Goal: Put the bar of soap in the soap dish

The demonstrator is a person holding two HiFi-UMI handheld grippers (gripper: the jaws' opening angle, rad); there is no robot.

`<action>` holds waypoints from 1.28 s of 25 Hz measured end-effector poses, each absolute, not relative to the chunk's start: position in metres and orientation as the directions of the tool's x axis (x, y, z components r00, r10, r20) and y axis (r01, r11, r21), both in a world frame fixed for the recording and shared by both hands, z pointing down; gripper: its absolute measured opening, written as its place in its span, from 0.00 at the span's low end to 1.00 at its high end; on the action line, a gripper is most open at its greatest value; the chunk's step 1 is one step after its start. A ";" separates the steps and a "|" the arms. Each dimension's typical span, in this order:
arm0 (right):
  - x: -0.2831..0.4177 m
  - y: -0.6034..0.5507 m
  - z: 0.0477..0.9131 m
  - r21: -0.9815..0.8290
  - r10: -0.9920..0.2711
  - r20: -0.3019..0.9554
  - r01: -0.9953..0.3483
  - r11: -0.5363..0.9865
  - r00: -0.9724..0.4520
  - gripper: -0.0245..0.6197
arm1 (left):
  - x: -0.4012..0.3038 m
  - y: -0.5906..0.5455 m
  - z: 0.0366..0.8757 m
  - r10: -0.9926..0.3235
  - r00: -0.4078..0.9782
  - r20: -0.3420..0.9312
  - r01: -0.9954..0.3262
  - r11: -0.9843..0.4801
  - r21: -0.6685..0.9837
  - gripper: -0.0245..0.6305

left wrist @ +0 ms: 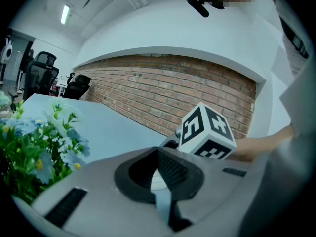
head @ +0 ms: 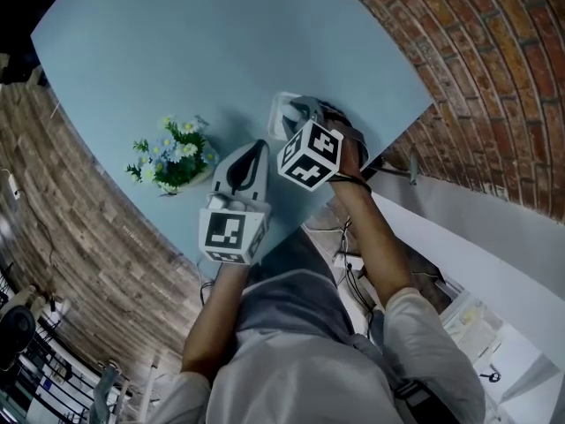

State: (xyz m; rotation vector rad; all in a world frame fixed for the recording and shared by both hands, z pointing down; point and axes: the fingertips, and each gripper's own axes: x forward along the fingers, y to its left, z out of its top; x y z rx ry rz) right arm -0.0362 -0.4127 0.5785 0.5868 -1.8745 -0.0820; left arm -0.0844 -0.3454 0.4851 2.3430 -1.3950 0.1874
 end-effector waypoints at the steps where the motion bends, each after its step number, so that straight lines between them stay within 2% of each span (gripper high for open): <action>1: -0.036 -0.413 0.578 0.321 -0.424 0.867 -0.359 0.877 -0.261 0.24 | -0.085 -0.346 0.484 -0.813 0.489 0.315 -0.867 -0.416 0.273 0.04; 14: -0.036 -0.415 0.579 0.255 -0.355 0.900 -0.354 0.900 -0.252 0.24 | -0.096 -0.344 0.488 -0.818 0.478 0.320 -0.871 -0.396 0.291 0.04; 32: -0.037 -0.405 0.570 0.223 -0.327 0.899 -0.336 0.915 -0.292 0.25 | -0.095 -0.340 0.489 -0.817 0.481 0.317 -0.866 -0.388 0.315 0.04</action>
